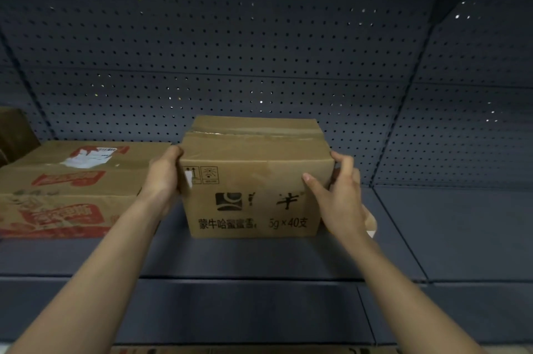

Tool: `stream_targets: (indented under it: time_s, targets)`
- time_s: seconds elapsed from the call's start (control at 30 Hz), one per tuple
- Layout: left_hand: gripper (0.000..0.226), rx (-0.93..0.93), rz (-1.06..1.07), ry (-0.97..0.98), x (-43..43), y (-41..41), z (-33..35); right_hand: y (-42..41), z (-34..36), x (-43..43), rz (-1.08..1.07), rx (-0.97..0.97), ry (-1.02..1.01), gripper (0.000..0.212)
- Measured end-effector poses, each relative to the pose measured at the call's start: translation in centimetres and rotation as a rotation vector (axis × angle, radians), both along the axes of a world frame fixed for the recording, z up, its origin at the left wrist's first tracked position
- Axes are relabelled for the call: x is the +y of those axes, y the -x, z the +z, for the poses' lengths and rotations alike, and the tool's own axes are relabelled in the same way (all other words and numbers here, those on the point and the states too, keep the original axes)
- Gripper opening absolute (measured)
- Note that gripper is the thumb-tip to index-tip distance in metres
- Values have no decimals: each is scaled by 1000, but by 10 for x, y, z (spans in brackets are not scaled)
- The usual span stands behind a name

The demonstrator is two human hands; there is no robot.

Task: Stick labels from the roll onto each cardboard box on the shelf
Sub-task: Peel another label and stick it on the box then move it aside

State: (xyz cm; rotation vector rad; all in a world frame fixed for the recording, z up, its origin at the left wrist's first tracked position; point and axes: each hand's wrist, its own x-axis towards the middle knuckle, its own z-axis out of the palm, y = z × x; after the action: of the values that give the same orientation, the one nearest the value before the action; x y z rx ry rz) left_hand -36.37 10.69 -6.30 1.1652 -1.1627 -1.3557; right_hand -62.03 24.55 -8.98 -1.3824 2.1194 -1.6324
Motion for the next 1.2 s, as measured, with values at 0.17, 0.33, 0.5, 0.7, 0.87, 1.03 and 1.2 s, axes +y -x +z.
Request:
stream_targets:
  time_s: [0.17, 0.33, 0.5, 0.7, 0.87, 1.03, 1.2]
  targets:
    - [33, 37, 67, 7, -18, 5, -10, 0, -1, -2, -17, 45, -3, 61]
    - [29, -54, 185, 136, -5, 12, -11, 4, 0, -7, -18, 74, -24, 60]
    - [28, -228, 363, 557, 14, 18, -6, 19, -1, 0, 14, 16, 7, 53]
    - [18, -305, 179, 894, 66, 60, 4, 59, -20, 23, -111, -41, 9, 24]
    - [14, -306, -140, 784, 90, 113, -15, 91, -53, 42, -159, -28, -183, 12]
    - [12, -301, -357, 738, 105, 158, -42, 110, -79, 61, -109, 7, -427, 17]
    - [14, -372, -526, 598, 111, 197, -78, 121, -96, 65, -29, 126, -572, 25]
